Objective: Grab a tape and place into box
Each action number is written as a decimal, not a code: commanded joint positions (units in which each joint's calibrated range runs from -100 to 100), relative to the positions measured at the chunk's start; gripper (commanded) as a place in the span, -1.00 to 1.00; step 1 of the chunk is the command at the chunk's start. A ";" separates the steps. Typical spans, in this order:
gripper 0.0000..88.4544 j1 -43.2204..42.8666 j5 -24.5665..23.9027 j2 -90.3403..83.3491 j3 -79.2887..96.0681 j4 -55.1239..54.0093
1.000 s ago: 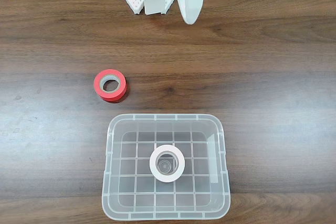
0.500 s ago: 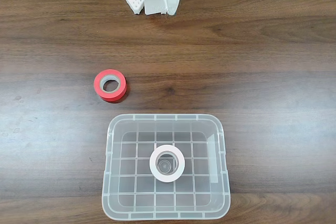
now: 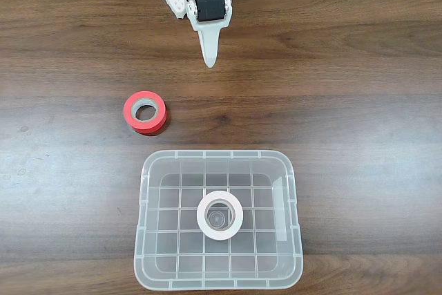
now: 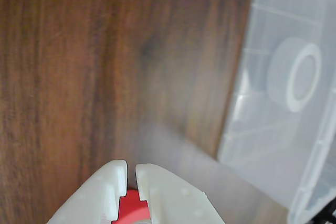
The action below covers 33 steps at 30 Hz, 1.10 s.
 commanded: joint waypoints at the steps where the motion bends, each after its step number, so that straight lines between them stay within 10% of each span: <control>1: -0.97 0.45 -2.27 -3.42 1.31 -1.82; 33: -0.97 0.53 -2.48 -18.87 12.87 1.52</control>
